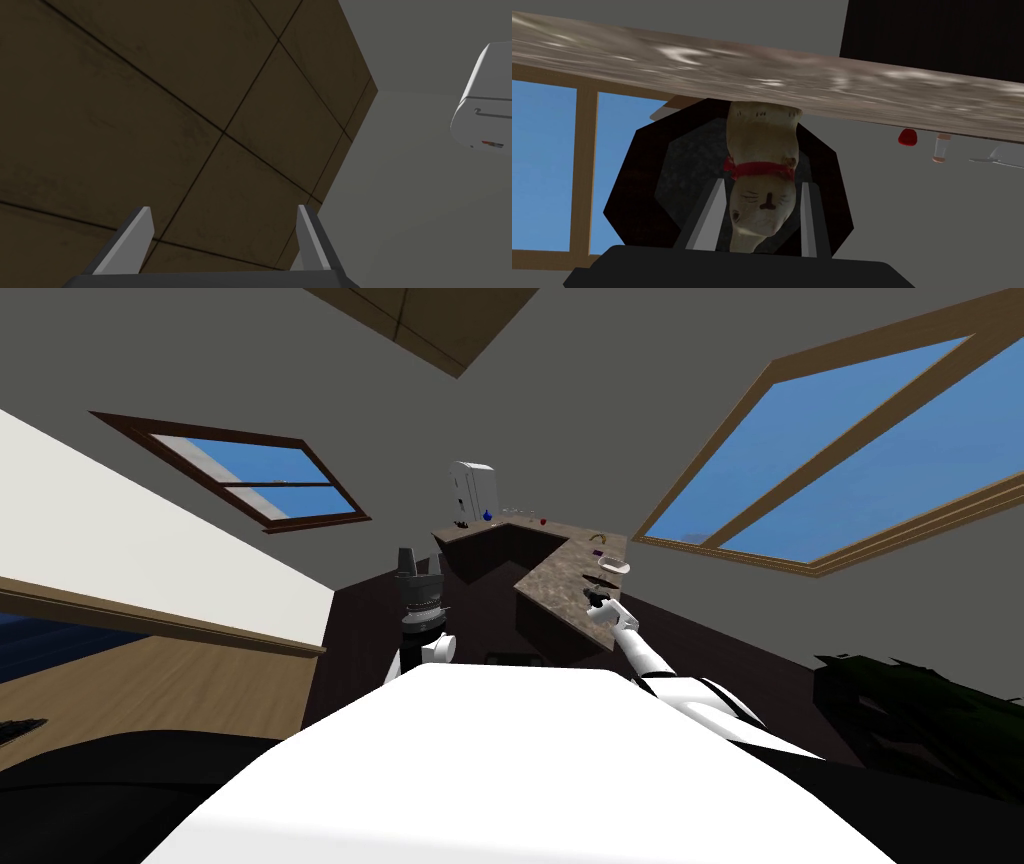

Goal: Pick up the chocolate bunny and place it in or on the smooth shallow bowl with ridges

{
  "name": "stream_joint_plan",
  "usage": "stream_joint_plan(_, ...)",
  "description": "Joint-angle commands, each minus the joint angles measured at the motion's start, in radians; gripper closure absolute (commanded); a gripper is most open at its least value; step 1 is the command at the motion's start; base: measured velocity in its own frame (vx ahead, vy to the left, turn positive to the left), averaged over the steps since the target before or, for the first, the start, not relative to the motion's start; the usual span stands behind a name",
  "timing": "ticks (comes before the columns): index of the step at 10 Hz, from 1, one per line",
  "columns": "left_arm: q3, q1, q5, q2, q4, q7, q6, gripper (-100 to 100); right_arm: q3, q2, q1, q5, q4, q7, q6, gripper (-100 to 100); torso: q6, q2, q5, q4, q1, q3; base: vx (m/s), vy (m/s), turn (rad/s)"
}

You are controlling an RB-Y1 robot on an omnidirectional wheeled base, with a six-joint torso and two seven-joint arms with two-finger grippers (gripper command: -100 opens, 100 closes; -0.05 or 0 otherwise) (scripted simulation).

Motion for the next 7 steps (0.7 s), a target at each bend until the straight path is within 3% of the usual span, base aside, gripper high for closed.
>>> stream_joint_plan(1,0.000,0.000,0.000,0.000,0.000,0.000,0.000,0,0.016,0.006,0.001,-0.010,-0.007,0.006,-0.011,100,0.000,0.000,0.000,0.000,0.000,0.000,-0.134,-0.096,0.117)
stream_joint_plan(4,0.000,0.000,0.000,0.000,0.000,0.000,0.000,0,0.026,0.004,0.007,-0.026,-0.012,0.021,-0.015,100,0.000,0.012,-0.007,-0.003,-0.008,0.004,-0.191,-0.135,0.125)
stream_joint_plan(7,0.000,0.000,0.000,0.000,0.000,0.000,0.000,0,0.024,-0.008,0.014,-0.046,-0.015,0.044,-0.004,100,0.002,0.010,-0.009,-0.005,-0.016,0.002,-0.159,-0.181,0.131)
